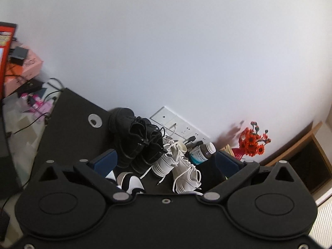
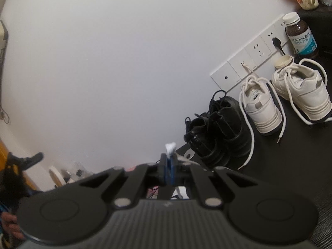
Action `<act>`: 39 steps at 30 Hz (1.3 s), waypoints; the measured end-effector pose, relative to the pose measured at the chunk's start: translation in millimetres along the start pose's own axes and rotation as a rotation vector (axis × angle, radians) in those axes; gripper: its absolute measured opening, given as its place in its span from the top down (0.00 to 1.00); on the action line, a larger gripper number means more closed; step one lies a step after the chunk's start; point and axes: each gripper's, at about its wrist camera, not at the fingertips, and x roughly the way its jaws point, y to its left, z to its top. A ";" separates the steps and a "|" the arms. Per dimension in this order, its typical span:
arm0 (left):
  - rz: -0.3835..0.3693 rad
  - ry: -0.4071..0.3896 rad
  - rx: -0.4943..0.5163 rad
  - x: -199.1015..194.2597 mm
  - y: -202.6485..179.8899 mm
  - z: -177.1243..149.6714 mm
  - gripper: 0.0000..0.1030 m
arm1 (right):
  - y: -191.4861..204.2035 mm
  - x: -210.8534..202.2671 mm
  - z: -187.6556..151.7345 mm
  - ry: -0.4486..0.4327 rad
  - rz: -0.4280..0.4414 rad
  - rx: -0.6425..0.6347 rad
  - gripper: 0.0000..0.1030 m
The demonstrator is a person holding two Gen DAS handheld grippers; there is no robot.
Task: Lace up shoes with both hands
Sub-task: 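Grasp the white lace end of the sneaker with the right gripper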
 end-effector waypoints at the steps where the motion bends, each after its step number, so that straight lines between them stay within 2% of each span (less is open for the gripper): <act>1: 0.007 0.000 -0.023 -6.7 1.5 -2.6 0.01 | -3.1 -1.0 0.1 0.002 0.002 0.003 0.97; 5: 0.032 0.004 -0.125 -37.3 9.1 -11.0 0.01 | -16.7 -0.6 2.3 0.019 0.008 0.024 0.97; 10: 0.081 -0.069 -0.053 -82.8 -20.4 -5.3 0.00 | -26.2 4.7 7.0 0.039 0.026 0.022 0.97; 13: 0.139 -0.081 -0.025 -89.5 -27.3 -10.6 0.00 | -29.4 6.1 7.9 0.043 0.040 0.018 0.97; 18: 0.224 0.013 -0.148 -56.1 5.2 -23.5 0.00 | -38.3 7.8 7.3 0.056 0.035 0.022 0.97; 24: 0.451 0.109 -0.151 -11.2 45.1 -64.0 0.01 | -56.7 4.1 6.9 0.091 0.041 -0.039 0.97; 26: 0.502 0.144 -0.061 18.5 36.0 -72.0 0.01 | -66.5 3.9 4.5 0.108 0.033 -0.036 0.97; 27: 0.502 0.156 0.016 36.3 24.5 -75.7 0.01 | -71.4 3.9 3.1 0.117 0.029 -0.032 0.97; 30: 0.467 0.188 0.271 91.8 -20.7 -88.1 0.01 | -82.2 3.6 -2.1 0.128 0.036 0.026 0.97; 35: 0.387 0.244 0.593 153.3 -87.4 -119.3 0.01 | -93.7 4.5 -7.6 0.105 0.054 0.186 0.97; 39: 0.348 0.283 0.745 182.4 -117.1 -139.9 0.01 | -96.9 3.2 -9.7 0.093 0.066 0.267 0.97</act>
